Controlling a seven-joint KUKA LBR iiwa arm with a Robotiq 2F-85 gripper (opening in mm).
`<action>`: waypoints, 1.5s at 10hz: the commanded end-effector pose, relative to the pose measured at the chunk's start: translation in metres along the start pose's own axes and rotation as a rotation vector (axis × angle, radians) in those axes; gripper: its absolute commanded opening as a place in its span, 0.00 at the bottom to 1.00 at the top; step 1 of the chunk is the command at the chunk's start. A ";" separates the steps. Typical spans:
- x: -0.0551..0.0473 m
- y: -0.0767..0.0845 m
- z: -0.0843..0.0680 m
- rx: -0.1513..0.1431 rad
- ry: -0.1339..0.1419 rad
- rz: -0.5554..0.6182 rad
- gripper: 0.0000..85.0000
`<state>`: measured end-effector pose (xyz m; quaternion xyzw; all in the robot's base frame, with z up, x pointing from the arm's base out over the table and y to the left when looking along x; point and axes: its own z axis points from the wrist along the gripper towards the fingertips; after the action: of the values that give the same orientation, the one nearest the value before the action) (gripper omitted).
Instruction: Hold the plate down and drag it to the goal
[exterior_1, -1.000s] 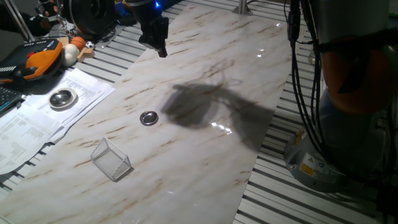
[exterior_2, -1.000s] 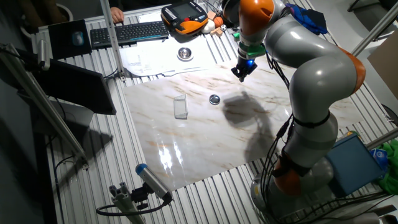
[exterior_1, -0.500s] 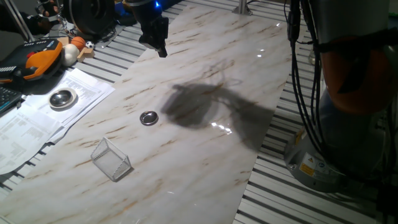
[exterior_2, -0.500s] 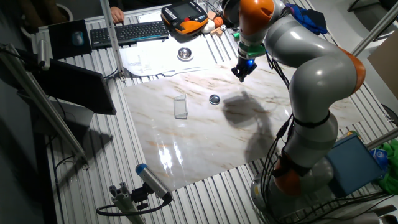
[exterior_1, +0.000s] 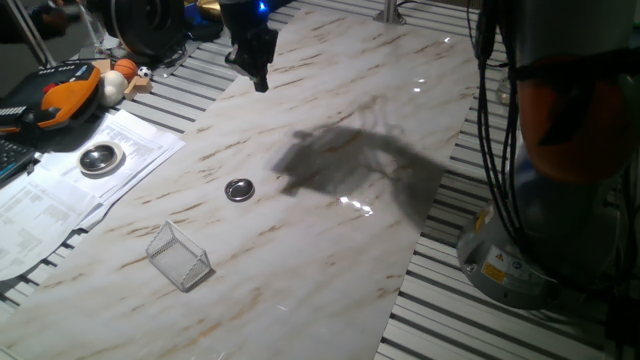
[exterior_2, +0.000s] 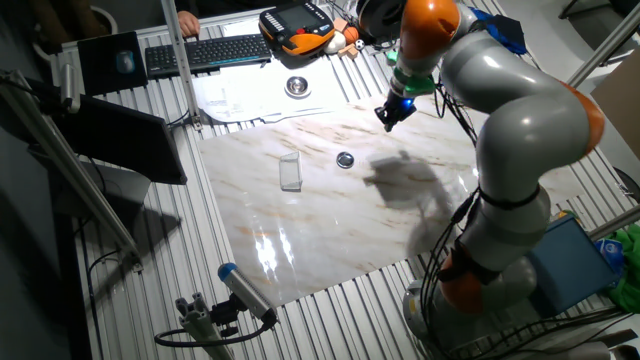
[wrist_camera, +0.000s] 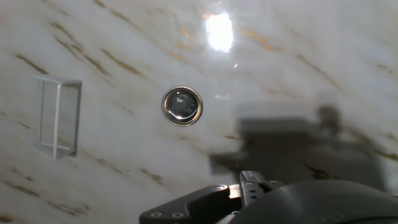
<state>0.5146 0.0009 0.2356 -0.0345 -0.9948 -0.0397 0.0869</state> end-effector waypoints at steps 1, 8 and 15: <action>0.000 0.000 0.000 0.020 0.025 -0.004 0.00; -0.022 0.002 0.019 0.110 -0.004 0.035 0.00; -0.062 0.031 0.132 0.119 -0.069 0.070 0.00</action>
<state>0.5560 0.0392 0.1403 -0.0662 -0.9960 0.0195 0.0572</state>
